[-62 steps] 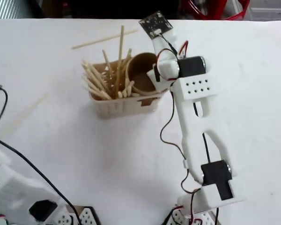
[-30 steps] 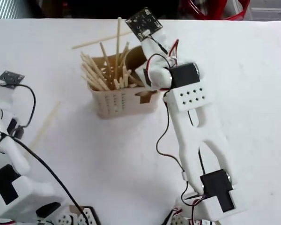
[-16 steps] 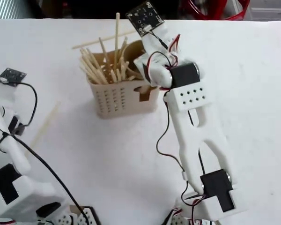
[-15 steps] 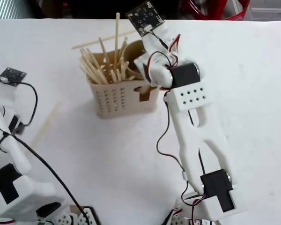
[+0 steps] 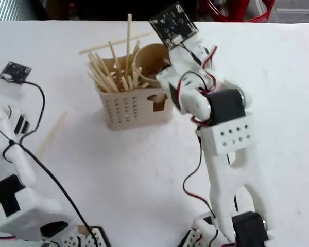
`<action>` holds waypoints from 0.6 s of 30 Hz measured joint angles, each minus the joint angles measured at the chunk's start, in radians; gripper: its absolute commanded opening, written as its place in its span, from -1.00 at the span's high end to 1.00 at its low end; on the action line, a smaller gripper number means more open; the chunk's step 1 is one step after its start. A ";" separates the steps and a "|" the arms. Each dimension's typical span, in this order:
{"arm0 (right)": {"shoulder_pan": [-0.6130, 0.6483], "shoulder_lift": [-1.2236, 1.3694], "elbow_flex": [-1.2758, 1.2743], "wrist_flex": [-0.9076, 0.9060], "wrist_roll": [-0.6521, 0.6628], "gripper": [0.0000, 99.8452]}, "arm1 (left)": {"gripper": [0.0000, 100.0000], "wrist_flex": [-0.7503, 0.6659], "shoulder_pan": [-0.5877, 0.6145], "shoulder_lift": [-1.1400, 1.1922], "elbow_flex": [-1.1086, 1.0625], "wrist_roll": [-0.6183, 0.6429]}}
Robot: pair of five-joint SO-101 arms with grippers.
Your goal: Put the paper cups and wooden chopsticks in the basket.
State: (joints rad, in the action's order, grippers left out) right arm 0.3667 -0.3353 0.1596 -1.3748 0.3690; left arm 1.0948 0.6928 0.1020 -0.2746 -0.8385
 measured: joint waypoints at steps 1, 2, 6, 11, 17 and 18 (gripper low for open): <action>0.000 -0.015 0.000 -0.048 0.000 0.69 | 0.69 0.000 -0.005 0.035 0.000 0.000; 0.000 -0.028 0.000 -0.100 0.000 0.73 | 0.69 0.000 -0.006 0.071 0.002 0.000; 0.000 -0.077 0.000 -0.282 0.055 0.80 | 0.69 0.000 -0.029 0.147 0.002 -0.018; -0.023 -0.178 -0.103 -0.327 0.083 0.96 | 0.69 0.000 -0.057 0.094 0.006 -0.009; -0.018 -0.442 -0.496 -0.210 0.083 0.96 | 0.69 0.081 -0.104 0.018 0.006 -0.009; -0.018 -0.489 -0.577 -0.172 0.083 0.96 | 0.69 0.084 -0.114 0.018 0.006 -0.009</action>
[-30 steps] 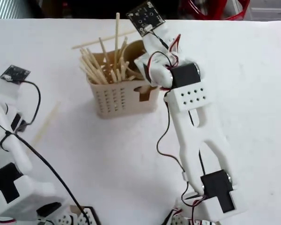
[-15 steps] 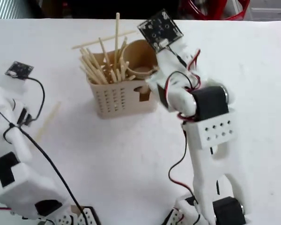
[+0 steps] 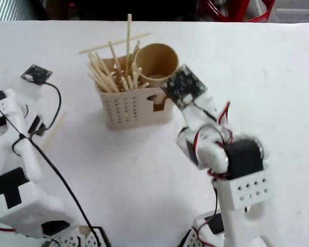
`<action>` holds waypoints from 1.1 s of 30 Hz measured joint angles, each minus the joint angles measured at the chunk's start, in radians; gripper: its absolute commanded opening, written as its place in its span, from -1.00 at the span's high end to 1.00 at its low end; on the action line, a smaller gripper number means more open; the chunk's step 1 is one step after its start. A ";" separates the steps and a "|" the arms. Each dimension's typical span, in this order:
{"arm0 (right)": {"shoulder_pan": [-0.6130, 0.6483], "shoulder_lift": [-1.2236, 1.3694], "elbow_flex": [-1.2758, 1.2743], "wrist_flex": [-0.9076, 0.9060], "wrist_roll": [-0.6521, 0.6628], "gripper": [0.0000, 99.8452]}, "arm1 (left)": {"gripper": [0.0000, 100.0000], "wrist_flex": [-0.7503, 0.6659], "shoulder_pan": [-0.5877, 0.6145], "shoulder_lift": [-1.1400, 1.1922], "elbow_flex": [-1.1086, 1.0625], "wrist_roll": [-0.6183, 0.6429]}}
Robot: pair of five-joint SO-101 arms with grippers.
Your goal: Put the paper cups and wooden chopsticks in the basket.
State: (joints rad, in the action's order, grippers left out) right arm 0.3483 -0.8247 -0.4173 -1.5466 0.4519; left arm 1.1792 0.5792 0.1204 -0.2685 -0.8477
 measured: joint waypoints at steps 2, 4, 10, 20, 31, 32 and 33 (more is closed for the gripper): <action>-0.005 -0.084 -0.170 0.074 0.009 0.96 | 0.69 0.000 -0.014 -0.002 -0.015 0.000; -0.012 -0.140 -0.322 0.121 0.043 0.96 | 0.69 -0.011 -0.023 -0.002 -0.043 0.000; -0.054 -0.222 -0.554 0.199 0.075 0.96 | 0.69 -0.127 -0.029 -0.003 -0.163 0.000; -0.083 -0.281 -0.569 0.204 0.081 0.96 | 0.70 -0.311 -0.006 -0.025 -0.334 0.003; -0.083 -0.281 -0.575 0.204 0.081 0.96 | 0.95 -0.009 -0.006 0.316 0.020 -0.063; -0.083 -0.281 -0.583 0.204 0.081 0.96 | 0.95 0.031 -0.006 0.333 0.063 -0.064; -0.083 -0.281 -0.597 0.204 0.083 0.96 | 0.95 0.061 -0.005 0.341 0.095 -0.064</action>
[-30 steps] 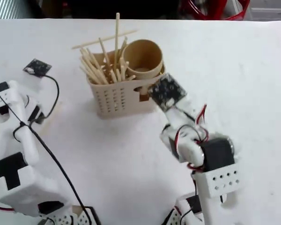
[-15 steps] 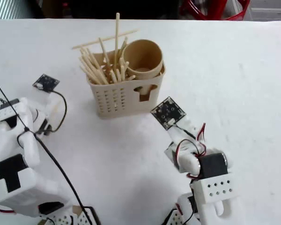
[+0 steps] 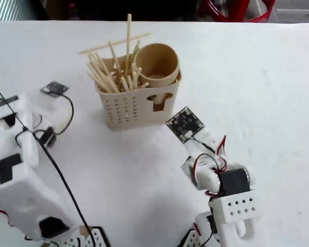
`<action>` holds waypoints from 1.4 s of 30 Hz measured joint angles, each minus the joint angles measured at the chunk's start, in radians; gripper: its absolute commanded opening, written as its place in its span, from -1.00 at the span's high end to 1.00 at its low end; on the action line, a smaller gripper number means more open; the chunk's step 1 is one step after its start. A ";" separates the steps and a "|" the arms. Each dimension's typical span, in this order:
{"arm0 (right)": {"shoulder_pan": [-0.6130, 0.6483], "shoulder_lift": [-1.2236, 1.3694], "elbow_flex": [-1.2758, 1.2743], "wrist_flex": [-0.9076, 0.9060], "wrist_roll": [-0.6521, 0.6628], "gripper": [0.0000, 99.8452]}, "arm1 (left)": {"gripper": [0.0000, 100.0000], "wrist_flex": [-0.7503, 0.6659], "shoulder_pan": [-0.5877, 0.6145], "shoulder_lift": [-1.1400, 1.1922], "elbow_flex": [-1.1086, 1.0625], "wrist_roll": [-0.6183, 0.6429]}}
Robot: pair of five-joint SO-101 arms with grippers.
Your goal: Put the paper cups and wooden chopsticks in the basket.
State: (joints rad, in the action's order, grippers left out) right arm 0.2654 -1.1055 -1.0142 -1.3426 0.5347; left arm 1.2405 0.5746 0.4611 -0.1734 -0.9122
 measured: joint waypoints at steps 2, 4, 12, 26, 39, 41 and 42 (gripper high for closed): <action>0.002 0.000 -0.014 0.000 0.000 0.96 | 0.95 0.055 0.005 0.008 0.052 0.000; 0.000 0.000 -0.017 0.000 0.000 0.96 | 0.95 0.103 0.017 0.009 0.100 0.014; 0.002 0.000 -0.018 0.000 0.000 0.96 | 0.95 0.235 0.075 -0.311 0.247 0.158; 0.000 0.000 -0.186 0.169 -0.002 0.96 | 0.95 0.110 -0.321 -0.991 0.503 0.669; 0.000 0.000 -0.229 0.219 -0.002 0.96 | 0.95 -0.442 -0.661 -0.936 0.308 1.007; 0.002 0.000 -0.229 0.219 -0.002 0.96 | 0.95 -0.503 -0.664 -0.907 0.238 1.007; 0.003 0.000 -0.229 0.219 -0.002 0.96 | 0.95 -0.526 -0.664 -0.896 0.204 1.007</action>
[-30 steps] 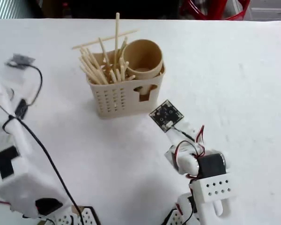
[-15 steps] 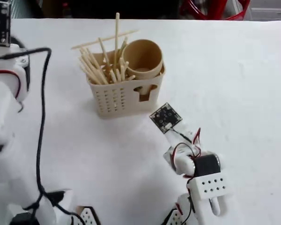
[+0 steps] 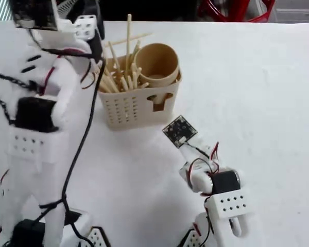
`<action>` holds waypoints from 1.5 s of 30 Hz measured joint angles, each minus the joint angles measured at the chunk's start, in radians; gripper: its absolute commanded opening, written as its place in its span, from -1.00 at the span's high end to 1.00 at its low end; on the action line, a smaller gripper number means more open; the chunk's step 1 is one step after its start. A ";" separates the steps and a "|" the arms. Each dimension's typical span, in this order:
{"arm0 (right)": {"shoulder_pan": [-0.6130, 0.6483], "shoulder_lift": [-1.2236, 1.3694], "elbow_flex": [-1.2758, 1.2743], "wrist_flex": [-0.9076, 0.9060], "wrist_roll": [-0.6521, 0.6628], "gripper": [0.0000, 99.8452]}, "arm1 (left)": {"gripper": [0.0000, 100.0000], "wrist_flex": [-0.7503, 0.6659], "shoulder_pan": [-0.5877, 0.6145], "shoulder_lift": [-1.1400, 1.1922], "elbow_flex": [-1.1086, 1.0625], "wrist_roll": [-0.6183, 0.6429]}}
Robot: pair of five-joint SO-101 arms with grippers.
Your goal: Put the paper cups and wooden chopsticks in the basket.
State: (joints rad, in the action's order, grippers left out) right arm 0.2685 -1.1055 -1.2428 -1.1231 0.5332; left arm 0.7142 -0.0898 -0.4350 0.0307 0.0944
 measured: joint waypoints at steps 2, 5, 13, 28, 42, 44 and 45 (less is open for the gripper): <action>-0.002 0.000 0.000 0.000 0.000 0.96 | 0.95 -0.031 0.000 0.014 -0.060 0.000; -0.002 0.000 0.000 0.014 0.000 0.96 | 0.95 -0.049 0.000 0.018 -0.138 0.000; -0.002 0.000 -0.012 0.017 0.000 0.96 | 0.87 -0.051 0.000 0.020 -0.241 0.000; -0.002 0.000 -0.012 0.017 0.000 0.96 | 0.78 0.015 -0.020 -0.166 -0.245 -0.095; -0.169 -0.379 -0.117 -0.003 0.000 0.96 | 0.78 0.359 0.207 -0.838 -0.608 -0.253; -0.164 -0.476 -0.170 -0.028 0.002 0.96 | 0.78 0.358 0.255 -0.961 -0.752 -0.253; -0.167 -0.523 -0.192 -0.048 0.002 0.96 | 0.78 0.356 0.275 -1.020 -0.827 -0.253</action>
State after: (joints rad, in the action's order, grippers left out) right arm 0.1013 -1.6287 -1.4346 -1.1707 0.5347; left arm 1.0702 0.1849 -1.4553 -0.7963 -0.1588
